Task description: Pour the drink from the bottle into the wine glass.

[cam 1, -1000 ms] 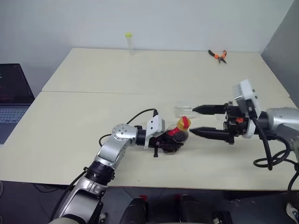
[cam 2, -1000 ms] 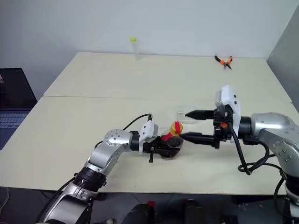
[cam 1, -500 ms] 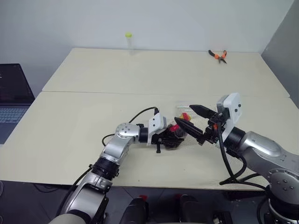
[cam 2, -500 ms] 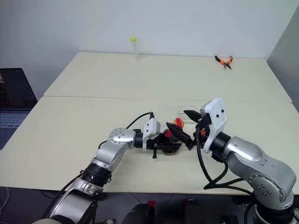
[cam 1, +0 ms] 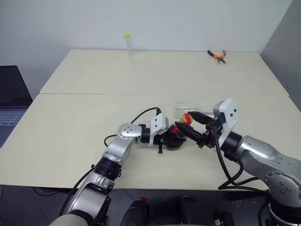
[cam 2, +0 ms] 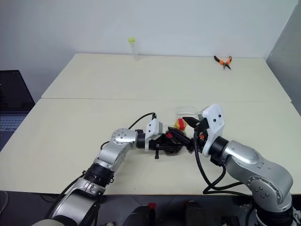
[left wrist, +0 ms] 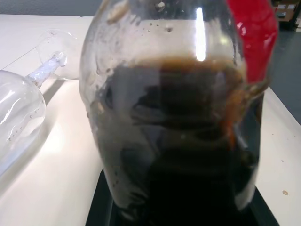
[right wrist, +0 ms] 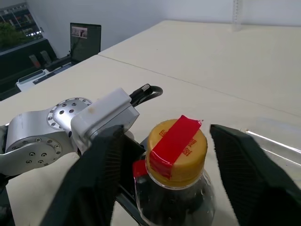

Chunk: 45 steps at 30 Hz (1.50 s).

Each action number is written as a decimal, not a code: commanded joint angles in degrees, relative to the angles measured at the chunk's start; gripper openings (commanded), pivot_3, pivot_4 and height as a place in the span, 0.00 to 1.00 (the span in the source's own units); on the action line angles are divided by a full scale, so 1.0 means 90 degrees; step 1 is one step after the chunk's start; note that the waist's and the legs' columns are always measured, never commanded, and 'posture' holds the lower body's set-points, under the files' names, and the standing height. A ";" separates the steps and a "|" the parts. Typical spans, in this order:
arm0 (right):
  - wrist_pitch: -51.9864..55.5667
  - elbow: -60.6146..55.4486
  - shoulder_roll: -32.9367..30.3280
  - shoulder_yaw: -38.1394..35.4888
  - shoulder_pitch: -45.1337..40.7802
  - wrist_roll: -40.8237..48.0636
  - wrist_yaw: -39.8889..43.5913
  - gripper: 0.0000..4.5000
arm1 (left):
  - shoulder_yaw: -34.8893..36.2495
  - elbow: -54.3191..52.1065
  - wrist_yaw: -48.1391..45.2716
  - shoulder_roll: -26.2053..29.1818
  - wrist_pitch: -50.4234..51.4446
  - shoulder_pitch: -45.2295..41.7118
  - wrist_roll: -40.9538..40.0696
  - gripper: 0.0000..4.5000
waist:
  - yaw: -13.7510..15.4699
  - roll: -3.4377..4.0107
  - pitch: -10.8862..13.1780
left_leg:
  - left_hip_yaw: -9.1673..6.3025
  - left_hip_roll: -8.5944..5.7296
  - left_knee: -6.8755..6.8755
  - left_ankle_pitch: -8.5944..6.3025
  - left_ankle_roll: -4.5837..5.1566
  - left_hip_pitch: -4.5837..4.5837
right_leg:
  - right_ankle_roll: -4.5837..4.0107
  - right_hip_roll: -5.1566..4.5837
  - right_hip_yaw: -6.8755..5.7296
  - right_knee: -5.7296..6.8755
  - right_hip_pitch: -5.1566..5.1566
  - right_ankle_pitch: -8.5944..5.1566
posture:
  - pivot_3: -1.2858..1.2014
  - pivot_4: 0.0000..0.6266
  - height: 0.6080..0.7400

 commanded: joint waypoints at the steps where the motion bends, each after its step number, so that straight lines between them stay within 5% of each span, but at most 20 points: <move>1: -0.0224 -0.0090 0.0013 -0.0102 -0.0004 0.0103 0.0088 0.38 | 0.0104 -0.0167 -0.0008 -0.0055 -0.0190 -0.0151 -0.0020 0.22 | 0.0000 0.0000 0.0000 | 0.0000 0.0000 0.0000 0.0000 0.0000 0.0000 | 0.0000 0.0000 0.0000 0.0000 0.0000 0.0000 | 0.52 0.24 1.00; 3: -0.0250 -0.0062 0.0017 -0.0098 -0.0004 0.0103 0.0093 0.28 | 0.0099 -0.0165 -0.0008 -0.0055 -0.0197 -0.0151 -0.0019 0.22 | 0.0000 0.0000 0.0000 | 0.0001 0.0000 0.0000 0.0000 0.0000 0.0000 | 0.0000 0.0000 0.0000 0.0000 0.0000 0.0000 | 0.52 0.24 1.00; 8: -0.0386 0.0183 -0.0221 -0.0140 -0.0069 0.0059 0.0589 0.28 | 0.0086 -0.0267 -0.0011 -0.0049 -0.0143 -0.0096 -0.0040 0.22 | 0.0000 0.0000 0.0000 | 0.0001 0.0000 0.0000 0.0000 0.0000 0.0000 | 0.0000 0.0000 0.0000 0.0000 0.0000 0.0000 | 0.52 0.24 1.00; 12: -0.0826 0.0867 -0.1018 -0.0088 -0.0255 -0.0295 0.1965 0.28 | 0.0051 -0.0397 -0.0071 -0.0040 -0.0057 -0.0043 -0.0088 0.22 | -0.0003 -0.0001 0.0001 | 0.0009 -0.0004 0.0002 0.0000 0.0001 0.0002 | 0.0001 0.0000 -0.0004 -0.0002 0.0003 0.0000 | 0.52 0.24 1.00; 16: -0.1696 0.3254 -0.2667 0.0781 -0.1684 -0.1311 0.5139 0.28 | -0.0212 -0.0894 -0.0460 0.0161 -0.0108 0.0176 -0.0086 0.22 | -0.0043 0.0024 0.0018 | 0.0036 -0.0007 0.0002 0.0000 0.0005 0.0016 | 0.0007 0.0002 0.0014 -0.0001 0.0006 0.0003 | 0.52 0.24 1.00; 23: -0.2051 0.4583 -0.2838 0.1545 -0.2807 -0.1781 0.6622 0.28 | -0.0284 -0.1321 -0.0429 0.0251 0.0123 0.0358 -0.0170 0.22 | -0.0016 0.0021 0.0019 | 0.0017 0.0007 -0.0003 -0.0001 0.0005 0.0009 | 0.0001 0.0007 -0.0001 -0.0003 0.0003 0.0001 | 0.52 0.24 1.00; 27: -0.1449 0.4002 -0.2824 0.1321 -0.2646 -0.1251 0.6564 0.28 | -0.0214 -0.1290 -0.0292 0.0251 0.0111 0.0390 -0.0110 0.22 | 0.0008 0.0021 0.0019 | 0.0017 -0.0001 0.0006 0.0000 0.0004 0.0002 | 0.0002 -0.0009 0.0001 -0.0005 0.0002 0.0001 | 0.52 0.24 1.00; 37: -0.0554 0.2031 -0.2560 -0.0379 -0.1339 -0.0138 0.5139 1.00 | -0.0018 -0.0719 -0.0048 0.0027 -0.0083 0.0115 -0.0066 0.20 | 0.0080 0.0021 0.0019 | 0.0005 0.0000 0.0007 0.0000 0.0002 -0.0007 | 0.0002 -0.0014 0.0001 -0.0006 0.0000 0.0001 | 0.52 0.24 1.00; 45: -0.0675 0.0454 -0.1298 -0.1187 -0.0404 0.0217 0.2608 1.00 | 0.0132 -0.0479 0.0100 -0.0049 -0.0119 0.0065 -0.0052 0.20 | 0.0051 0.0019 0.0018 | 0.0010 0.0004 0.0003 0.0000 0.0003 0.0000 | 0.0002 -0.0009 0.0002 0.0002 0.0001 0.0001 | 0.52 0.24 1.00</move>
